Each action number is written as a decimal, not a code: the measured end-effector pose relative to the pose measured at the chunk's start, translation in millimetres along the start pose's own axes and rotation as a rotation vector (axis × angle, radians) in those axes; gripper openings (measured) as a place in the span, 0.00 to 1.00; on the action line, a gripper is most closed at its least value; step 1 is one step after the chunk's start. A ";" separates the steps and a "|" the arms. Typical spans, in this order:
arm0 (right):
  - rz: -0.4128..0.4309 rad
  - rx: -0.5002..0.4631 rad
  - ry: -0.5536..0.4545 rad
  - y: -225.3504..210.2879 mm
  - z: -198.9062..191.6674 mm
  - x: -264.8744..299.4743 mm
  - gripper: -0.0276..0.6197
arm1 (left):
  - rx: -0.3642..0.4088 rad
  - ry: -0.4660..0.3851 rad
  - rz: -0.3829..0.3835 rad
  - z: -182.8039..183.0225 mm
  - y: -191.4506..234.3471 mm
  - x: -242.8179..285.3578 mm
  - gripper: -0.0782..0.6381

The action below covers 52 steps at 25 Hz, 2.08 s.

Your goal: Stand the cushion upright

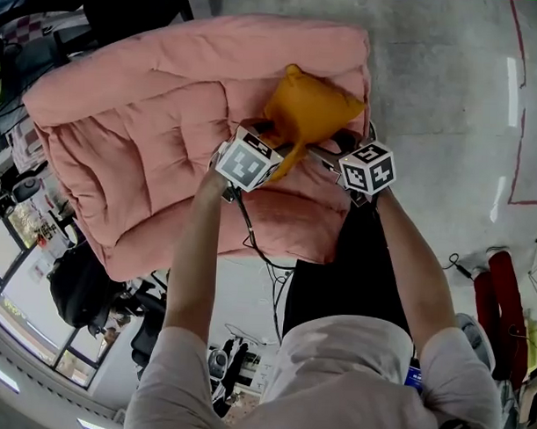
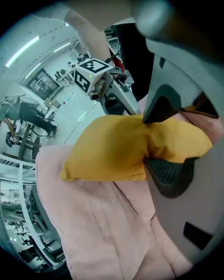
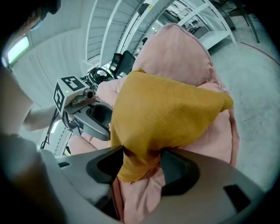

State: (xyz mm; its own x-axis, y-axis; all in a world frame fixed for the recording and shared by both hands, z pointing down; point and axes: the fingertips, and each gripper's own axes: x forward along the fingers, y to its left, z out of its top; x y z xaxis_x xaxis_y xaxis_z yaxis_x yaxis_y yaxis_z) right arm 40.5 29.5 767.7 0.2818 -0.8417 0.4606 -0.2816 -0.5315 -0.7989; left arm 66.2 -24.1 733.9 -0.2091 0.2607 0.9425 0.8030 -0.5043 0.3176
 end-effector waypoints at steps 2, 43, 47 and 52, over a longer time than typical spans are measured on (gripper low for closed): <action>-0.008 -0.036 0.002 9.2 2.4 -3.2 0.47 | 0.009 -0.008 -0.009 -3.5 -3.7 -8.2 0.49; -0.004 -1.220 0.337 286.5 98.6 -86.0 0.46 | -0.698 -0.977 0.188 -75.2 -116.5 -233.4 0.49; 0.066 -1.274 0.398 303.0 103.2 -66.5 0.46 | -0.770 -1.015 0.287 -90.7 -108.3 -247.0 0.49; 0.164 -1.354 0.458 311.1 108.1 -29.9 0.46 | -0.879 -1.012 0.406 -109.6 -83.9 -245.1 0.49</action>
State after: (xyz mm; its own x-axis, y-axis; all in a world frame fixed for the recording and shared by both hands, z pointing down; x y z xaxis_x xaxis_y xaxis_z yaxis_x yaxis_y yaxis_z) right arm 43.6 -100.4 463.6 -0.0798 -0.7189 0.6905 -0.9938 0.1114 0.0011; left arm -11.1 -135.9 487.7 0.7413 0.2576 0.6197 0.0231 -0.9327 0.3600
